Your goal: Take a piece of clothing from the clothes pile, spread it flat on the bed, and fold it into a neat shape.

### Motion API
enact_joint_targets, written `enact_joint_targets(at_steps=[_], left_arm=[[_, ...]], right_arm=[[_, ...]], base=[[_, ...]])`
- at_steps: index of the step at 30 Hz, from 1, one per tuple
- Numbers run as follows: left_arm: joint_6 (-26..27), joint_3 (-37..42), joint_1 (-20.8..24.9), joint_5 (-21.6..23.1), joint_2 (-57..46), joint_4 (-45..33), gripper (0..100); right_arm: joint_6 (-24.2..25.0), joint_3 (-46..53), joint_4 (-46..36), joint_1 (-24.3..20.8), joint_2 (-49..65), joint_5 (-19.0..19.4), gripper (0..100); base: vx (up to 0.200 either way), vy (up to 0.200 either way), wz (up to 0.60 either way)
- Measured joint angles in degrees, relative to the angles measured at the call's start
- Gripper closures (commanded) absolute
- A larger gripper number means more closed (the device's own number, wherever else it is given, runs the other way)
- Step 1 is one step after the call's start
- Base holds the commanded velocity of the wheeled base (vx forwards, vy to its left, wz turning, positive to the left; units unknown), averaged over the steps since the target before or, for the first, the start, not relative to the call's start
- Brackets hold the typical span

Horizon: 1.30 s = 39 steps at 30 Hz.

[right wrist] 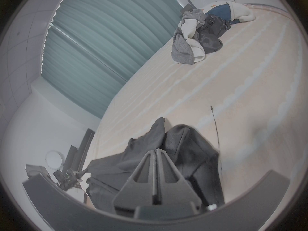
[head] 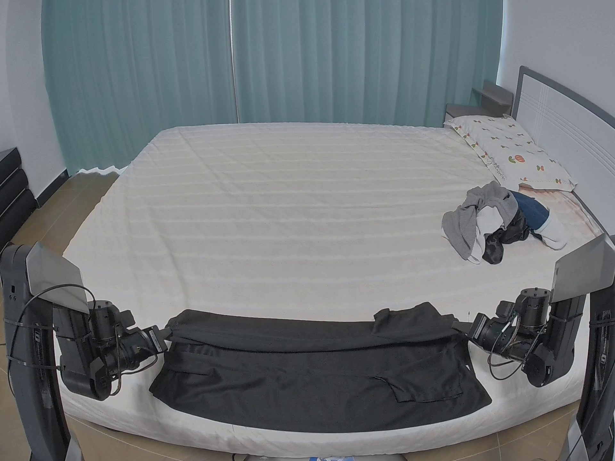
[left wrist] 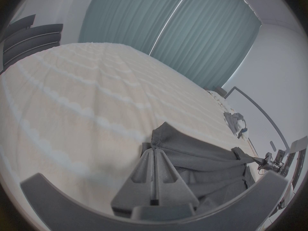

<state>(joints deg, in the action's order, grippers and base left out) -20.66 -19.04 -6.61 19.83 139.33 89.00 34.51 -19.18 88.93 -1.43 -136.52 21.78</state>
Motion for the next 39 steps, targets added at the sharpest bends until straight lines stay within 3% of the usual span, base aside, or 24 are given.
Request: enact_joint_targets(at_steps=[11,19,39], left_arm=[[3.0,7.6,-1.6,0.8,-0.8,0.0,100],[5.7,10.6,-1.7,0.6,-1.0,0.0,100],[6.5,15.8,-1.9,0.4,-2.1,0.0,100]], right_arm=[[-5.3,6.6,0.0,0.0,1.0,0.5,100],[-6.2,8.6,0.1,0.4,2.3,0.5,100],[-10.0,10.2,0.0,1.5,1.5,0.1,100]], base=[[0.000,0.000,0.00],[0.000,0.000,0.00],[0.000,0.000,0.00]])
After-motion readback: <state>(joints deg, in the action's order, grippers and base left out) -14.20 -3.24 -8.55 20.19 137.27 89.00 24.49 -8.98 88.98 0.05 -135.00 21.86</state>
